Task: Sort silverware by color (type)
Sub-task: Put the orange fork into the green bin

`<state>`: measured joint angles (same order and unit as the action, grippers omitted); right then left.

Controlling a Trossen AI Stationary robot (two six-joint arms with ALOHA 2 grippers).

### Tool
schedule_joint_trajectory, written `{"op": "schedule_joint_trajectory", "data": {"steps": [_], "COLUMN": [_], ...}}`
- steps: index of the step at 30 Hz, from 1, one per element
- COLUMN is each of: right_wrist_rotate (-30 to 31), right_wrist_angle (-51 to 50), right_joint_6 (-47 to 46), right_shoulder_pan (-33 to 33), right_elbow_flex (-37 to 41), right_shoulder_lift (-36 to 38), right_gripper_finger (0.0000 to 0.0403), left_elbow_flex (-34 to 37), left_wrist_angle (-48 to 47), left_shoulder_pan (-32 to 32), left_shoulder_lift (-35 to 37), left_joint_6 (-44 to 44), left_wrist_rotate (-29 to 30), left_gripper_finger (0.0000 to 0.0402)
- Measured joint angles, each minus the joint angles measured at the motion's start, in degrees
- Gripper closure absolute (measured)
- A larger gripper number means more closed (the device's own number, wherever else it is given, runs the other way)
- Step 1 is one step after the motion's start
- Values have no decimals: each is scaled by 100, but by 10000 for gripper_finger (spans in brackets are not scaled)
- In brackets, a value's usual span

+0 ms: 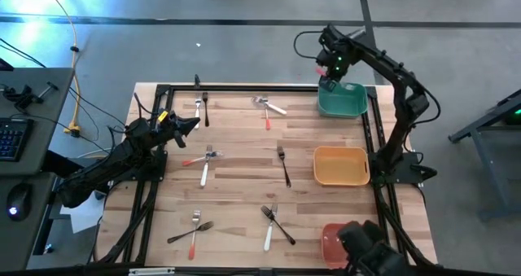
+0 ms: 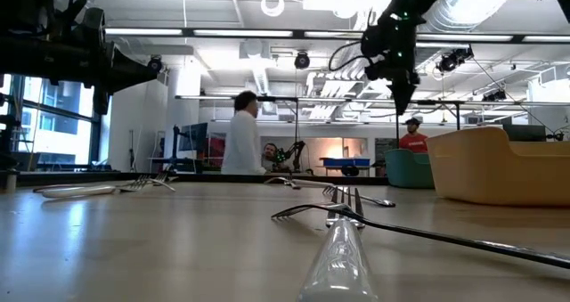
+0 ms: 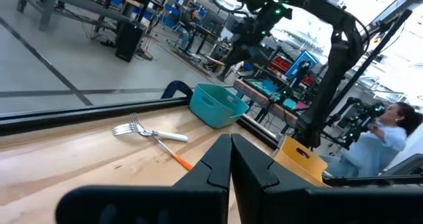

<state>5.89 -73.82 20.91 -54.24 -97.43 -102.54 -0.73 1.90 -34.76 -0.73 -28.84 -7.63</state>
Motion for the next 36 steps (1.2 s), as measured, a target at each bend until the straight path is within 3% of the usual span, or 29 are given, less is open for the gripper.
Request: {"op": "schedule_joint_trajectory", "data": {"steps": [8, 14, 23, 36], "right_wrist_rotate": [37, 78, 61, -39], "right_wrist_angle": [862, 1375, 2330, 2449], "right_joint_6": [172, 295, 737, 1245], "right_shoulder_pan": [-172, -292, -331, -365], "right_elbow_flex": [1805, 2558, 2864, 2866], "right_shoulder_lift": [463, 519, 432, -7], "right_gripper_finger": [403, 403, 403, 403], "left_elbow_flex": [0, 0, 0, 0], "left_wrist_angle": [0, 2, 2, -44], "left_shoulder_pan": [-2, 0, -2, -2], "left_shoulder_lift": [0, 0, 0, 0], "left_joint_6": [-65, -199, -199, -199], "left_wrist_rotate": [-4, -16, -16, 282], "left_gripper_finger": [401, 401, 401, 401]}}
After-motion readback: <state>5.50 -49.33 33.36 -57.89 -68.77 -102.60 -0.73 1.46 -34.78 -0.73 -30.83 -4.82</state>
